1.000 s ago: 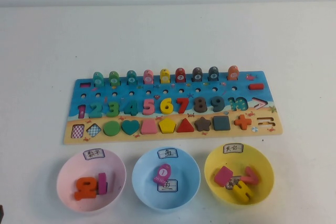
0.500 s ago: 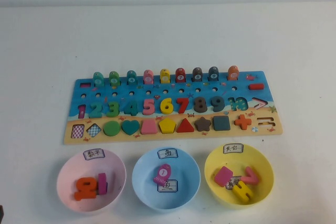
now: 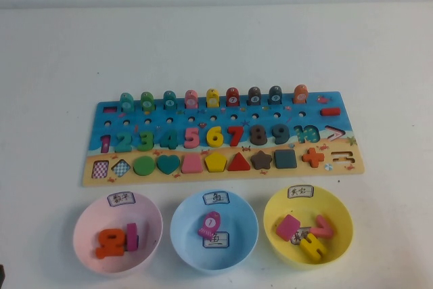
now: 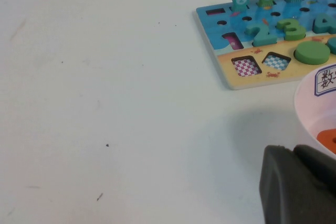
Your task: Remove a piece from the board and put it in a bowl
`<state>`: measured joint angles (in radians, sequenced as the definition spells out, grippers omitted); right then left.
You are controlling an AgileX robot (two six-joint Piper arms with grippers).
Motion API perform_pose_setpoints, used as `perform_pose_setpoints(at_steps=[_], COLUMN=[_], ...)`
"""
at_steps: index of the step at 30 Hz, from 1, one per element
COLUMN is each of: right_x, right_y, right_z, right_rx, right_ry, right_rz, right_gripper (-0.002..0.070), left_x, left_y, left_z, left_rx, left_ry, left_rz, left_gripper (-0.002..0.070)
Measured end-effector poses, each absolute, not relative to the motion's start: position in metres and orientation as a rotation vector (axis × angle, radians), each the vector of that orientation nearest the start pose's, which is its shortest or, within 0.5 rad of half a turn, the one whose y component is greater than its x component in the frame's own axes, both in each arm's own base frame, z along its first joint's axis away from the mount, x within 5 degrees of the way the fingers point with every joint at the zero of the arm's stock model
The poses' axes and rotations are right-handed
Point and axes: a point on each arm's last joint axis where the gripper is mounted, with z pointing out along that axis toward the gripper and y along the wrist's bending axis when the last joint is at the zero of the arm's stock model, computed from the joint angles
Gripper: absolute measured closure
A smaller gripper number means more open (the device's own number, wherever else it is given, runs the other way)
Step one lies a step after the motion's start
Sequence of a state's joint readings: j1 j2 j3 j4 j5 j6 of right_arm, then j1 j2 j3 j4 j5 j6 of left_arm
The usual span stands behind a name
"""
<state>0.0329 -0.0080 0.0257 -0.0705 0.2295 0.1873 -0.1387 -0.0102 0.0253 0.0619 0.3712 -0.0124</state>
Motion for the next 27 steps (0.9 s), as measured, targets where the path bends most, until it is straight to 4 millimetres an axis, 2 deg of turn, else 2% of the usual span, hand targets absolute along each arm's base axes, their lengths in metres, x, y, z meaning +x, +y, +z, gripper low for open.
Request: perform_pose_setpoints(at_steps=[7,16,27], right_x=[0.056,0.054,0.053], right_y=[0.001,0.007,0.009], right_z=[0.184,0.177,0.173], right_rx=[0.083,-0.087,-0.075], right_ry=[1.732,1.810,1.857], right_rz=[0.099,0.064,0.105], right_gripper=[0.0694,0.0694,0.0694], left_x=[0.052,0.052,0.052], left_y=[-0.005,-0.005,-0.005], left_z=[0.172,0.172,0.172], left_rx=[0.156,0.156,0.156], left_ry=[1.863,1.863,1.863], left_rz=[-0.044,-0.044,-0.044], left_gripper=[0.0678,0.0679,0.0678])
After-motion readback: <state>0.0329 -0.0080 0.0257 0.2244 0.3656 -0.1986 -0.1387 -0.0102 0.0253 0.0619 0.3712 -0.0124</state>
